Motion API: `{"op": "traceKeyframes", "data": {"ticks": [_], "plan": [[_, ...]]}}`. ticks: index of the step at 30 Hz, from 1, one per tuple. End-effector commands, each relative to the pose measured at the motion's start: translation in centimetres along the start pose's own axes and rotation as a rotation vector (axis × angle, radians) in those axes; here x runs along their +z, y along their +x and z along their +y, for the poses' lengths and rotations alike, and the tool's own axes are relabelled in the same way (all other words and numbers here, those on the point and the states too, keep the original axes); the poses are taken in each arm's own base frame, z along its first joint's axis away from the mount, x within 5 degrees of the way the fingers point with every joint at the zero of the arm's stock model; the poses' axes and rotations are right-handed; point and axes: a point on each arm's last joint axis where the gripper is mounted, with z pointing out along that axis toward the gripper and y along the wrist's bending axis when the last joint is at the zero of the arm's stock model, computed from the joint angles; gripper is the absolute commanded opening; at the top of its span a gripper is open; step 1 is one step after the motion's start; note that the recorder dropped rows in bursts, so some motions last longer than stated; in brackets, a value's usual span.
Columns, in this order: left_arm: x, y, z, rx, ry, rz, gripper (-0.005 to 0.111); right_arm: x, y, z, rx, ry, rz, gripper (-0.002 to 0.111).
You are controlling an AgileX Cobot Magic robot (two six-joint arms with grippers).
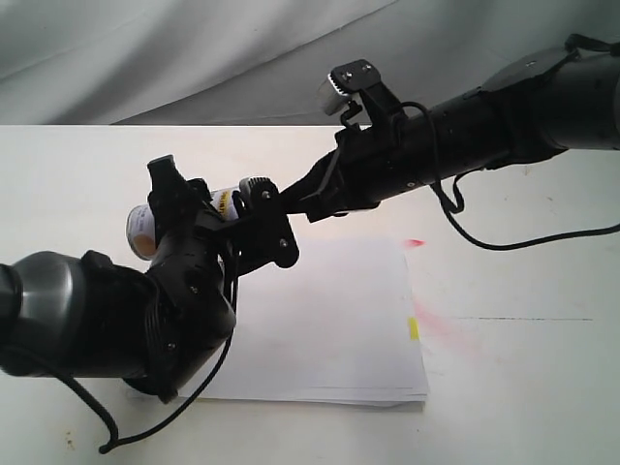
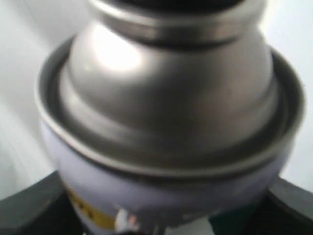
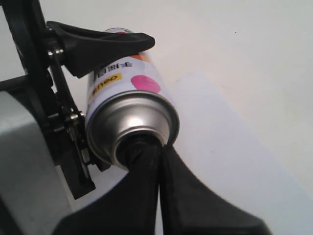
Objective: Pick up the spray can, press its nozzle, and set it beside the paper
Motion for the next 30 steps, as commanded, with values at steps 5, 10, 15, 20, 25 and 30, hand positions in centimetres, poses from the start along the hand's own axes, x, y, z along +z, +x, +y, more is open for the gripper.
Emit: {"op": "traceKeyframes", "data": {"ticks": [5,10,15,20,25,30], "plan": [[-0.46,-0.80,0.93,0.008,-0.053,-0.054,0.000,0.95,-0.12,0.39,0.000,-0.031,-0.023,0.000],[-0.46,-0.80,0.93,0.008,-0.053,-0.054,0.000,0.95,-0.18,0.40,0.001,-0.032,-0.029,0.000],[-0.46,-0.82,0.94,0.007,-0.054,-0.056,0.000,0.95,-0.24,0.41,0.009,-0.033,-0.036,0.000],[-0.46,-0.82,0.94,0.007,-0.054,-0.056,0.000,0.95,-0.26,0.41,0.010,-0.033,-0.038,0.000],[-0.46,-0.82,0.94,0.007,-0.054,-0.056,0.000,0.94,-0.34,0.42,0.015,-0.034,-0.046,0.000],[-0.46,-0.82,0.94,0.006,-0.054,-0.056,0.000,-0.01,-0.70,0.46,-0.014,-0.038,-0.057,0.000]]}}
